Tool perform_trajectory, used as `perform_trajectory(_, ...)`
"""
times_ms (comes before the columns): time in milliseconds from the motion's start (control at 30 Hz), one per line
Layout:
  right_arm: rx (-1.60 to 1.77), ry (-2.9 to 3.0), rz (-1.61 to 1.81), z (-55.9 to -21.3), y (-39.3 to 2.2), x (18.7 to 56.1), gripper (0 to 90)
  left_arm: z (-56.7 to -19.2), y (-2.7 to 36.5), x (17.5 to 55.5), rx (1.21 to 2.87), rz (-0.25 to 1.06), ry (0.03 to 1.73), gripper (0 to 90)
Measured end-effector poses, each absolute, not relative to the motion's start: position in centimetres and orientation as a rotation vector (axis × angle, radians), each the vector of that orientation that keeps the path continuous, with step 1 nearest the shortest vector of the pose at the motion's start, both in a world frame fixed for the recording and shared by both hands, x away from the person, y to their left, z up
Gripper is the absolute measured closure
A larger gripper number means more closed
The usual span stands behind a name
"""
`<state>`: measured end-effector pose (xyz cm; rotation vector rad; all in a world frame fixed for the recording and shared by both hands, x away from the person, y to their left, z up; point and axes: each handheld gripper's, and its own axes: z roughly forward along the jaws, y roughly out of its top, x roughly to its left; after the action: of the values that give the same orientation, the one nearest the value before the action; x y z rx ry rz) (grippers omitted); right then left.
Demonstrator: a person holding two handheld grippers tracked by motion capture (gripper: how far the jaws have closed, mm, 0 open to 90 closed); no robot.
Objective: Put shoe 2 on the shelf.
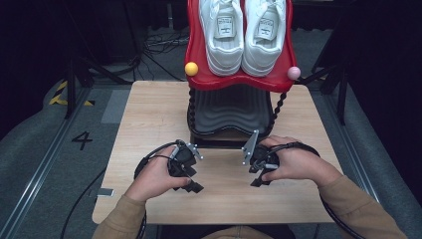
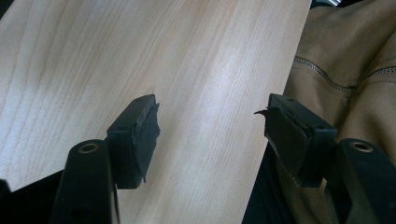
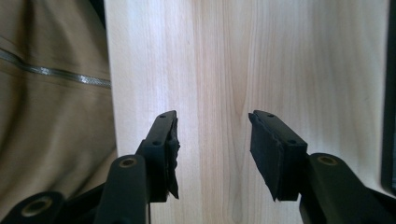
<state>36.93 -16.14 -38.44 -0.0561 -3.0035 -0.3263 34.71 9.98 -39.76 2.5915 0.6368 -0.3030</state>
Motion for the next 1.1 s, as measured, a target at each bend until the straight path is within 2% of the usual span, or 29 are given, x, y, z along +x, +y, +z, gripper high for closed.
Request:
perform_trajectory(467,-0.141,-2.961,-0.411,-43.1,-17.6,37.3,53.1,-40.4,9.9,34.9,2.6,-0.312,0.654,35.6)
perform_trajectory(1100,-0.262,-2.95,-0.564,-43.1,-19.2,36.9,47.8,-40.6,9.9,35.1,2.606,-0.292,0.67,35.1)
